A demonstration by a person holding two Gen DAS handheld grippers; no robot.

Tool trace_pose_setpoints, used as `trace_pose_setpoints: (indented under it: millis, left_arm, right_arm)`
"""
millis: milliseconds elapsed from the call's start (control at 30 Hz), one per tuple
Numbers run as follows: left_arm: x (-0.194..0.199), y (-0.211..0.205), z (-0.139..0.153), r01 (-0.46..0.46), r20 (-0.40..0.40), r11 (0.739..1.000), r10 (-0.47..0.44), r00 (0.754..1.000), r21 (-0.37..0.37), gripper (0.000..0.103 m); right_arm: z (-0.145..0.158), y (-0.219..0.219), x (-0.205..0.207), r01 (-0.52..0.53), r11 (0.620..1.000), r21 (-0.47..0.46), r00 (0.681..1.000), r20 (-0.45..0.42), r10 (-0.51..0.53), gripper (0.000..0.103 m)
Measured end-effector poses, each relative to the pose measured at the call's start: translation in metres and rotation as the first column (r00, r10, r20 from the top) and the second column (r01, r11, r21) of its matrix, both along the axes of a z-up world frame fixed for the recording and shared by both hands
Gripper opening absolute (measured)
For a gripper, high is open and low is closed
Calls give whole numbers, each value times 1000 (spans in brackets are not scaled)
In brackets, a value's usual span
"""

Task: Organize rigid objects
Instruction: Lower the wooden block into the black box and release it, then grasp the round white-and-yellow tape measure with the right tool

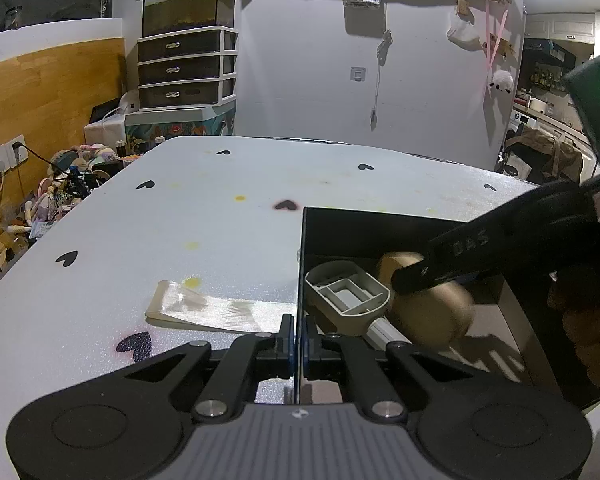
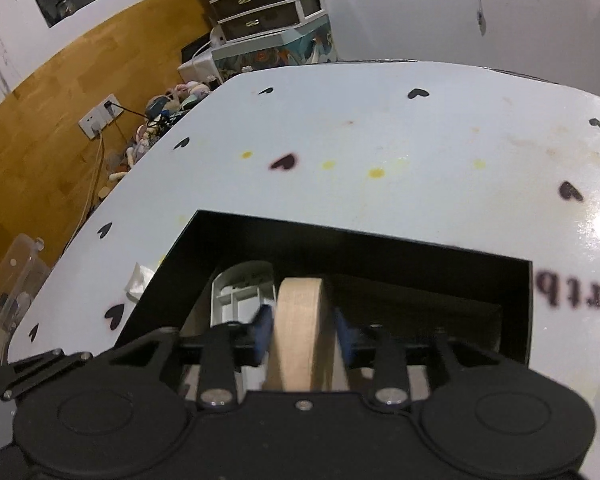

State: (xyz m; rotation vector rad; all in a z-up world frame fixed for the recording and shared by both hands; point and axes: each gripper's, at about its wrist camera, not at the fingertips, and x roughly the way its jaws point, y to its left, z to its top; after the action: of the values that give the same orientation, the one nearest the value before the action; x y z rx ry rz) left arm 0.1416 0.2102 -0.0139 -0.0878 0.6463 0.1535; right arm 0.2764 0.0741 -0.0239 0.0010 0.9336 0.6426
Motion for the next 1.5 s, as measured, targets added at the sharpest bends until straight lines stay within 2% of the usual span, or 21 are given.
trace_pose_setpoints:
  millis: [200,433,667,800,1000,1133,1233,1433,1500]
  left_arm:
    - [0,1,0,0,0,1000,0,1000,1,3]
    - [0,0,-1,1,-1,1000,-1,1000,3,3]
    - [1,0,-1,-1,-2,1000,1,1000,2,3]
    - [1,0,-2,-1,-2,1000,1,1000,-1,3]
    - [1,1,-2,-2,-2,1000,2,1000,-4,3]
    - [1,1,-2,1,-1,1000,-1,1000,-4,3]
    - [1,2,-2,1,-1,1000,-1,1000,-5,3]
    - [1,2,-2,1,0,1000,-1,1000,-5,3]
    - [1,2,-1,0,1,1000,0,1000,-6,3]
  right_arm:
    - [11,-6,-6,-14,1000,-8,999,48,14,42]
    - [29,-22,-19,-39,999,17,994,105,37,56]
    - [44,-48,-33,-39,998,40,986,165,32,63]
    - [49,-71,-43,-20,997,70,979,201,6,74]
    - [50,-114,-56,84,994,69,957,272,-100,90]
    - [43,-144,-65,178,982,61,926,328,-188,99]
    - [33,-162,-69,240,970,29,908,347,-235,102]
    - [10,-189,-66,374,927,-16,880,322,-350,103]
    - [3,-193,-66,390,920,-33,877,319,-360,103]
